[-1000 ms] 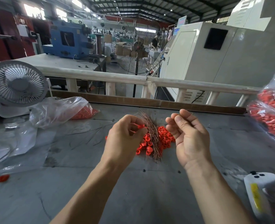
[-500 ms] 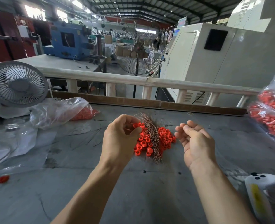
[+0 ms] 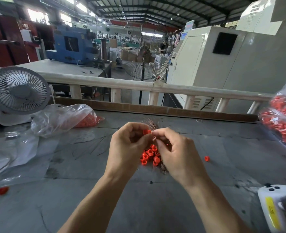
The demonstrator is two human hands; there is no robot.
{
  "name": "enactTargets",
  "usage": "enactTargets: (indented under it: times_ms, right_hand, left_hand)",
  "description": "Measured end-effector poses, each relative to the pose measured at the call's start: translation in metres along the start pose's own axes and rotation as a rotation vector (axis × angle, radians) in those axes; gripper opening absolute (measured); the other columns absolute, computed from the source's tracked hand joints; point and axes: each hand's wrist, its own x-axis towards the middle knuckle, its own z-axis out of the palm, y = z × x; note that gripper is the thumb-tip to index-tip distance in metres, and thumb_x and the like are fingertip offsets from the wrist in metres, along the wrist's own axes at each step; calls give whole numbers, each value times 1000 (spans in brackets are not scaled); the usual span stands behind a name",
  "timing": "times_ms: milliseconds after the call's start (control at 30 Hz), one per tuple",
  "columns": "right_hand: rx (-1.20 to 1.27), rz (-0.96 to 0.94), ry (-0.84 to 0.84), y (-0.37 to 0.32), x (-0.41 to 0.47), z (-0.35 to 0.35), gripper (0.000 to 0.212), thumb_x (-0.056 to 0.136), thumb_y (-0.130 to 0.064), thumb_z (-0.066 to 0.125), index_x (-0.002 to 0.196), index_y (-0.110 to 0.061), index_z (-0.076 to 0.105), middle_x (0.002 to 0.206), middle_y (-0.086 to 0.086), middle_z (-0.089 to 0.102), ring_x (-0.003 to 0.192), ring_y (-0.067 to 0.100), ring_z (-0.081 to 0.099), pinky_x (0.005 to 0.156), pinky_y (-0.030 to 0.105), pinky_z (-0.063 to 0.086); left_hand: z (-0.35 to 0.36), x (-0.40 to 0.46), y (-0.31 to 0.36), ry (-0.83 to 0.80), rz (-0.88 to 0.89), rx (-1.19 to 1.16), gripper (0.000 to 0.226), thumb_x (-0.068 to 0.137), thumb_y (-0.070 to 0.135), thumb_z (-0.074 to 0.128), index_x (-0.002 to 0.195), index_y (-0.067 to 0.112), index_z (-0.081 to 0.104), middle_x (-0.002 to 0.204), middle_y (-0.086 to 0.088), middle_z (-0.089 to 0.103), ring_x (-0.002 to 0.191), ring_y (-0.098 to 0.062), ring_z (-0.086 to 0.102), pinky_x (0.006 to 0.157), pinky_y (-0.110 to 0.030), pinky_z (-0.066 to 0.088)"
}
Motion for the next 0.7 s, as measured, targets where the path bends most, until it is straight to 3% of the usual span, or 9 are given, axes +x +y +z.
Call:
enactTargets:
  times_ms: [67,167,300,467,700]
  right_hand:
    - [-21,4,55,2,2,-3,14,94,-15,75,101,-27,76,86,-17,75,84,-3,69,71,8,49]
    - [-23,-2,125,3,3,-4,13,92,-14,76,94,-26,75,78,-16,73,77,-2,68,66,6,46]
    - [0,-30,178,4,3,-6,11,94,-14,74,94,-25,75,78,-15,72,76,5,68,67,15,50]
    - [68,-58,175,2,3,-8,11,96,-13,72,99,-23,76,84,-15,72,82,6,69,73,10,47]
    - [84,-77,115,3,2,-7,11,98,-16,70,102,-24,76,90,-16,74,90,4,70,75,10,49]
  left_hand:
    - [1,0,0,2,-27,-100,18,85,1,78,100,11,73,88,-12,77,84,-29,75,81,-41,63]
    - [1,1,-1,-4,-64,-225,20,87,-5,73,103,7,73,87,-13,77,80,-24,75,75,-30,62]
    - [0,1,-1,-44,-81,-283,21,89,-5,70,103,9,76,90,-13,78,80,-22,74,74,-26,61]
    - [1,0,-1,-130,-89,-285,28,93,-4,66,110,15,77,90,-8,76,79,-18,71,76,-24,59]
    - [0,-1,0,-179,-81,-329,21,93,-6,64,111,3,67,94,-12,73,84,-23,69,79,-29,60]
